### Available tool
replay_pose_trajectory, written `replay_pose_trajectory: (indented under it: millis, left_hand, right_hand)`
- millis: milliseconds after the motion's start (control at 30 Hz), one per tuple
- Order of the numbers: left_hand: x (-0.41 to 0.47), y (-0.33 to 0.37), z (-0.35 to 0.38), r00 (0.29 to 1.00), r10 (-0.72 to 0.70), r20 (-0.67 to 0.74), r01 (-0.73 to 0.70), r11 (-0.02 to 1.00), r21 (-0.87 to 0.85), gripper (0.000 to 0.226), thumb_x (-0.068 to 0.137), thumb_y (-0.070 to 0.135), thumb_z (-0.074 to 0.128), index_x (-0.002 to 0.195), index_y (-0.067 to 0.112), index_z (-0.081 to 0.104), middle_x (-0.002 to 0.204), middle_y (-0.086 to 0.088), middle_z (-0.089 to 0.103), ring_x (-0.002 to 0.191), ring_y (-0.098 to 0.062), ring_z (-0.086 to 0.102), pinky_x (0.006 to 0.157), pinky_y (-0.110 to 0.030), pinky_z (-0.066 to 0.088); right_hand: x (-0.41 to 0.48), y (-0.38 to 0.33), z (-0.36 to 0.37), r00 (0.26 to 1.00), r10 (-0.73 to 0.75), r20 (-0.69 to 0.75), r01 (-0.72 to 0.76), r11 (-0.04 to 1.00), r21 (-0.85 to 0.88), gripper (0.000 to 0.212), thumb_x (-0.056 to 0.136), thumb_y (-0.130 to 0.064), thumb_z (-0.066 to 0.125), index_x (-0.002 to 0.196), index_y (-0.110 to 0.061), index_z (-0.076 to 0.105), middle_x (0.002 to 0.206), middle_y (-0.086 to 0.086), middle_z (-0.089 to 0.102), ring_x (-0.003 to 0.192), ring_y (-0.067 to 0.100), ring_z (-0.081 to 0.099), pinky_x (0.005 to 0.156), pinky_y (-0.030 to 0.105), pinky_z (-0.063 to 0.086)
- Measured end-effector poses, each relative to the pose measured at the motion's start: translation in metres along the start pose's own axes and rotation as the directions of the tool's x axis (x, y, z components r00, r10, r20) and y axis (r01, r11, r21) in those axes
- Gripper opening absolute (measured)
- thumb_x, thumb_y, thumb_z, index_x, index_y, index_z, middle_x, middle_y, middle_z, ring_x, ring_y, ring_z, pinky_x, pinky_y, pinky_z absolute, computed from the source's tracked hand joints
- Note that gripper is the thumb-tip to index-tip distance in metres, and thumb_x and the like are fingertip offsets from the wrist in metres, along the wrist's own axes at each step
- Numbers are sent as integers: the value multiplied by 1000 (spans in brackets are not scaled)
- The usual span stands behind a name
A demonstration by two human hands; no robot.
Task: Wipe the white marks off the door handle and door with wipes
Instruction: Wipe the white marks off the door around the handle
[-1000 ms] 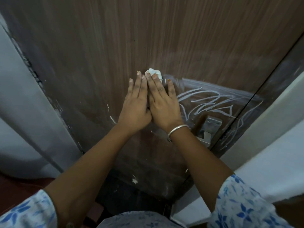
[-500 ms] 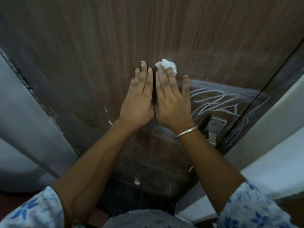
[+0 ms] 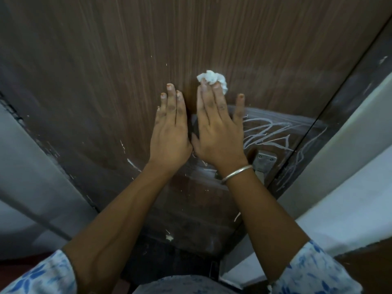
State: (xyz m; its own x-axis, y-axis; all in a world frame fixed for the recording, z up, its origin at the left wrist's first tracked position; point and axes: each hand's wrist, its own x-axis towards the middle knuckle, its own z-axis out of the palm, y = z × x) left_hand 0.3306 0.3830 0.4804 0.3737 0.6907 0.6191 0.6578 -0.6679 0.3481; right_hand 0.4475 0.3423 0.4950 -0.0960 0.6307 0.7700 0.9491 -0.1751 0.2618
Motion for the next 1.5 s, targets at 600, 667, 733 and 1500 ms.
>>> replay_pose_trajectory:
  millis: [600, 667, 733, 1500]
  left_hand:
    - [-4, 45, 15, 998, 55, -1, -54, 984, 169, 78, 87, 5, 54, 146, 3, 4, 157, -17, 3, 142, -31, -3, 115, -46, 3]
    - [-6, 48, 17, 999, 43, 12, -45, 984, 171, 70, 92, 9, 47, 147, 3, 4, 157, -17, 2, 140, -28, -8, 115, -46, 3]
    - [-8, 51, 18, 999, 41, 26, -45, 985, 165, 67, 94, 11, 44, 147, 4, 2, 156, -14, -1, 139, -25, -12, 116, -44, 1]
    - [-14, 69, 17, 984, 81, 157, -96, 991, 91, 91, 82, 21, 58, 146, 5, -4, 156, -12, -10, 139, -23, -17, 117, -45, -2]
  right_hand:
    - [-57, 25, -8, 981, 104, 163, -104, 995, -5, 104, 69, -54, 57, 144, 2, 12, 153, 18, 20, 143, 30, 9, 111, 57, -2]
    - [-54, 23, -8, 982, 73, 174, -73, 997, -6, 106, 65, -54, 59, 144, 2, 17, 152, 18, 23, 143, 30, 14, 112, 55, -1]
    - [-52, 25, -9, 983, 43, 179, -43, 999, 0, 102, 66, -51, 60, 145, 0, 20, 153, 16, 24, 143, 28, 16, 112, 55, -1]
    - [-67, 47, -19, 976, 171, 136, -180, 982, 53, 98, 70, -47, 63, 143, 3, 21, 152, 22, 23, 142, 31, 10, 113, 52, 2]
